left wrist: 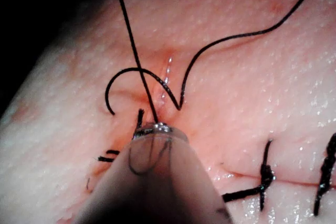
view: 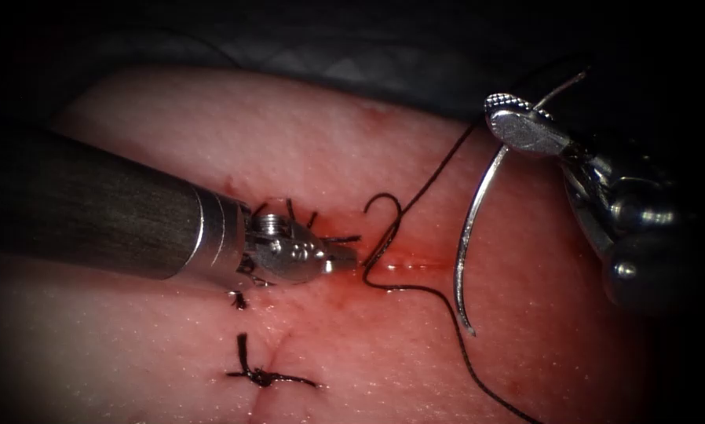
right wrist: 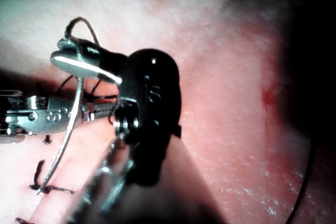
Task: Wound Closure
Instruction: Insert left hand into wound
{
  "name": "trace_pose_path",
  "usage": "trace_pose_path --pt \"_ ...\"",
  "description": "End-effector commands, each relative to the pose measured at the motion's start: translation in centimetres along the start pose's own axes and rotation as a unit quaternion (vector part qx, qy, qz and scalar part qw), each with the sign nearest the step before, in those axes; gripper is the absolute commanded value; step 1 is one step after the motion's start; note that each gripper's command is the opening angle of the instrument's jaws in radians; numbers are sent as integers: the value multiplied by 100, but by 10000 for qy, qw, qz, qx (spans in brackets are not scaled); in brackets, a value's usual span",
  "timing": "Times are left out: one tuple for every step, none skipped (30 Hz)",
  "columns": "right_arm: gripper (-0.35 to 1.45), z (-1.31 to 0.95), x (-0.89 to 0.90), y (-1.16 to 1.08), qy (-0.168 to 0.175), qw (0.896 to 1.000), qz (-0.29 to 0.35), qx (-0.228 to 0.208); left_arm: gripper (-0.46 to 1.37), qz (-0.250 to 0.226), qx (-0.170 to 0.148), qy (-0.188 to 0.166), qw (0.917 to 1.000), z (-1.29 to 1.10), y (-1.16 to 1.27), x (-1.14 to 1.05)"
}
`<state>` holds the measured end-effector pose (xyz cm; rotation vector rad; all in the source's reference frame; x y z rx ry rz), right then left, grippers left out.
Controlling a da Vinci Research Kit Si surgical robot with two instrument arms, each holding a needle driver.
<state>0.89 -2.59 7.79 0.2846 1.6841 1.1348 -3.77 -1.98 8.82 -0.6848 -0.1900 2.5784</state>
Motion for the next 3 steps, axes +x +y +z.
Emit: trace_pose_path --pt "-35 0 0 -1 -1 10000 3 -26 -35 -12 -31 7 10000 0 1 0" --pt "-35 0 1 -1 -1 10000 3 -27 -35 -14 -30 6 10000 0 1 1" --pt "-35 0 1 -1 -1 10000 3 -27 -35 -16 -31 6 10000 0 1 1"
